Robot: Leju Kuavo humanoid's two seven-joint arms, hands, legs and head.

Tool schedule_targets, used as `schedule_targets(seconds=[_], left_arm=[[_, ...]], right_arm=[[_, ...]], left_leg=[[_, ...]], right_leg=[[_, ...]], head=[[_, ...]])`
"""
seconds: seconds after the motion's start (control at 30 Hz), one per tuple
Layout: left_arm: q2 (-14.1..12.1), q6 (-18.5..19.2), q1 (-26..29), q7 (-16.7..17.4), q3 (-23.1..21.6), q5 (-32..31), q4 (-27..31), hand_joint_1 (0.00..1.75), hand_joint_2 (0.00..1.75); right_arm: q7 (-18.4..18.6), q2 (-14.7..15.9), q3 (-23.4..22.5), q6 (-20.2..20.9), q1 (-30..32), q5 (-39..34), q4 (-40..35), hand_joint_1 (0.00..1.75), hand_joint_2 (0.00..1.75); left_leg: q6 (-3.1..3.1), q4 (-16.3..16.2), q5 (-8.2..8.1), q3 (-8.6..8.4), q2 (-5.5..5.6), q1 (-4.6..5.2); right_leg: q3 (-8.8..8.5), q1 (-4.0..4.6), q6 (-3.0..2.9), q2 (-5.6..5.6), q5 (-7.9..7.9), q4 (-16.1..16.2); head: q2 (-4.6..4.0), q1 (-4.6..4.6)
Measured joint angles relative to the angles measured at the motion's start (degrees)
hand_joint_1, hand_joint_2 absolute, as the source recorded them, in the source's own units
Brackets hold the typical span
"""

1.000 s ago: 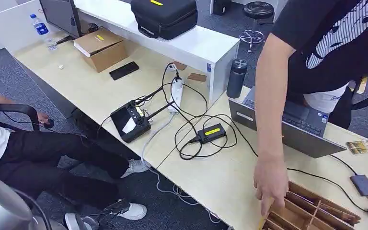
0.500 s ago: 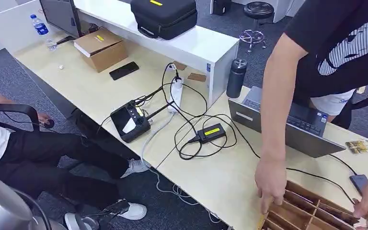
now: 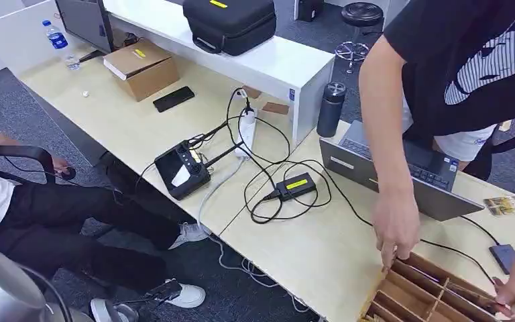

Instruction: Pass the card to the sensor for recognition and then transmit it.

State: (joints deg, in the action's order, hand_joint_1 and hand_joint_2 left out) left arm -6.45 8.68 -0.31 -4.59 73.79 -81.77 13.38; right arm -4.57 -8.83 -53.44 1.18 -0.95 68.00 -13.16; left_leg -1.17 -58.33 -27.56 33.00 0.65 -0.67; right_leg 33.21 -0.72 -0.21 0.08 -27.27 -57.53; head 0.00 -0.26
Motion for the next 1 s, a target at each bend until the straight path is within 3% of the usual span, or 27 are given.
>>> schedule_targets(seconds=[0.4,0.43,0.47,0.5,0.53,1.0], left_arm=[[0.0,0.2,0.1,-0.1,0.4,0.0,0.0,1.75,1.75],[0.0,0.2,0.1,-0.1,0.4,0.0,0.0,1.75,1.75],[0.0,0.2,0.1,-0.1,0.5,-0.1,0.0,1.52,1.75],[0.0,0.2,0.1,-0.1,0.5,-0.2,0.0,0.47,1.75],[0.0,0.2,0.1,-0.1,0.6,-0.3,0.0,0.00,1.75],[0.0,0.1,0.1,0.4,1.4,-1.0,0.0,0.00,1.75]], right_arm=[[-0.5,0.0,-0.1,0.2,0.0,0.1,0.0,1.71,1.75],[-0.6,0.0,-0.1,0.2,0.0,0.1,0.0,1.31,1.75],[-0.7,0.0,-0.1,0.2,0.0,0.2,0.0,0.07,1.75],[-0.7,0.0,-0.1,0.2,0.0,0.2,0.0,0.00,1.75],[-0.7,0.0,-0.2,0.2,0.0,0.2,0.0,0.00,1.75],[0.2,0.0,-1.0,0.2,0.0,1.2,0.0,0.00,1.75]], left_leg=[[0.00,0.0,0.00,-0.01,0.00,0.00],[0.00,0.0,0.00,0.00,0.00,0.00],[0.00,0.0,0.00,0.00,0.00,0.00],[0.00,0.0,0.00,0.00,0.00,0.00],[0.00,0.0,0.00,0.00,0.00,0.00],[0.00,0.0,0.00,0.00,0.00,0.00]], right_leg=[[0.00,0.00,0.00,0.00,0.00,0.0],[0.00,0.00,0.00,0.00,0.00,0.0],[0.00,0.00,0.00,0.00,0.00,0.0],[0.00,0.00,0.00,0.00,0.00,0.0],[0.00,0.00,0.00,0.00,0.00,0.0],[0.00,0.00,0.00,0.00,0.00,0.0]], head=[[0.00,0.00],[0.00,0.00],[0.00,0.00],[0.00,0.00],[0.00,0.00],[0.00,0.00]])
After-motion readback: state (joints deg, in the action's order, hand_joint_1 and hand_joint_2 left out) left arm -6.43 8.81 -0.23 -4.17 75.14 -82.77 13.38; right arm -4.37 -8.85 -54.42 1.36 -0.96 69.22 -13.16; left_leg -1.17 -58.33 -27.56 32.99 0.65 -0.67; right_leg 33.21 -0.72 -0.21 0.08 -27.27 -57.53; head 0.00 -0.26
